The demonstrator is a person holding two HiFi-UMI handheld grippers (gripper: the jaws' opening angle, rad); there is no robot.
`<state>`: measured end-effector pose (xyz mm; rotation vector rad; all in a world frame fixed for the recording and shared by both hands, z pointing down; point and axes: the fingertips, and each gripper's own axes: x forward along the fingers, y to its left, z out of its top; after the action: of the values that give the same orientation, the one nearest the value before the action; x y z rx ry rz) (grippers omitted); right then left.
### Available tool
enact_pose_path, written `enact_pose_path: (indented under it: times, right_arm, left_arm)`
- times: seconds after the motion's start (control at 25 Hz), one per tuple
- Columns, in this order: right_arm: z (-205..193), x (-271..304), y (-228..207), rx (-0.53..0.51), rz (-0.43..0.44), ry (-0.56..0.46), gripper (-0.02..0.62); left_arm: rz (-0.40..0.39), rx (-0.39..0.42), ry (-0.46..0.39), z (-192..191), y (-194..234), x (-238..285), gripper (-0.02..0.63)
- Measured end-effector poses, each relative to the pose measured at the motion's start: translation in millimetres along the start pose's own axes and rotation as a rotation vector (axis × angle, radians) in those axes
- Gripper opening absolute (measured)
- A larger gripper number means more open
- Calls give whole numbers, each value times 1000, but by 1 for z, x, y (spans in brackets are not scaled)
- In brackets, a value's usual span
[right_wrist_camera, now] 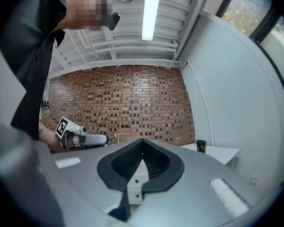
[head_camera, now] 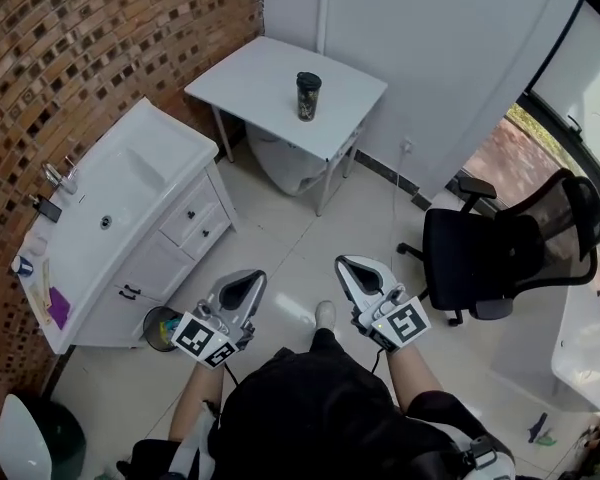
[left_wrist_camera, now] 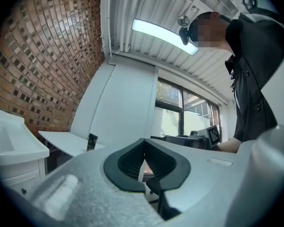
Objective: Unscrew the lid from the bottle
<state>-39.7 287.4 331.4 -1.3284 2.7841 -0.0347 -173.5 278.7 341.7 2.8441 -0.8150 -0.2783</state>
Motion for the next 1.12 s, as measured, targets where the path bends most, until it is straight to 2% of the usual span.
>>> enact_pose_path:
  times: [0.32, 0.48, 0.72, 0.92, 1.12]
  right_arm:
    - [27, 47, -114, -67, 97, -26, 6]
    - [25, 61, -155, -70, 129, -32, 6]
    - [10, 65, -210, 4, 110, -17, 6]
    - [-11, 77, -253, -5, 80, 13, 6]
    - [-17, 114, -279, -25, 73, 23, 6]
  left_arm:
    - [52, 76, -63, 24, 48, 112, 2]
    - [66, 93, -83, 26, 61, 153, 2]
    - [73, 101, -35, 11, 85, 199, 3]
    - [88, 85, -15, 2, 117, 218, 2]
    - [74, 74, -10, -2, 163, 238, 2]
